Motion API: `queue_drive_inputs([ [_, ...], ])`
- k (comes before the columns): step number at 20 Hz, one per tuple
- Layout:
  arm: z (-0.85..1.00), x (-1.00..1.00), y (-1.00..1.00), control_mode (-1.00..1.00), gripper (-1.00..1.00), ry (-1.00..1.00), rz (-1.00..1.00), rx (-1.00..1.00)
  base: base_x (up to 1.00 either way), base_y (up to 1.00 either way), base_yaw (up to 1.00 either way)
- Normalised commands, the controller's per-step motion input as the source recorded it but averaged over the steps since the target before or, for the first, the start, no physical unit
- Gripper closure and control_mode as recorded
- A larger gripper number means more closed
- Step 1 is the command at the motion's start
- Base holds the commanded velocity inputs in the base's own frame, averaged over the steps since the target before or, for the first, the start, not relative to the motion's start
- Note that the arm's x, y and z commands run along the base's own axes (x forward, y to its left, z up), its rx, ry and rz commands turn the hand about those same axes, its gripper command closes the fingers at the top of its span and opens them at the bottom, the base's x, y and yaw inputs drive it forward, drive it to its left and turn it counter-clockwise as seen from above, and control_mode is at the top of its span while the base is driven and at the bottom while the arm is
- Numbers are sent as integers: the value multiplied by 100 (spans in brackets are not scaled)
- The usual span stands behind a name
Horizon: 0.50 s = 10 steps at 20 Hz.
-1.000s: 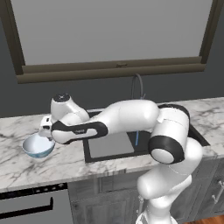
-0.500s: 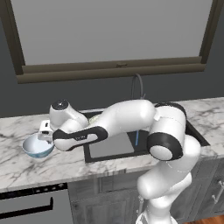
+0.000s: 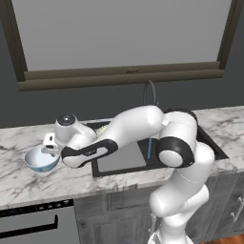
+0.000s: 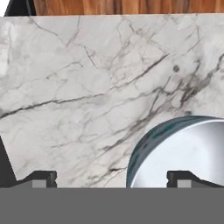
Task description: Rinse each bowl for a few seconds and place them down in the sink or on the counter.
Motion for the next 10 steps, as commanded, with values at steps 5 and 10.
queue_drive_inputs([
  [5,-19,18,16,-100,-100,-1,0,3,0,0,0],
  [10,-22,18,20,-100,-100,0,0,4,0,0,0],
])
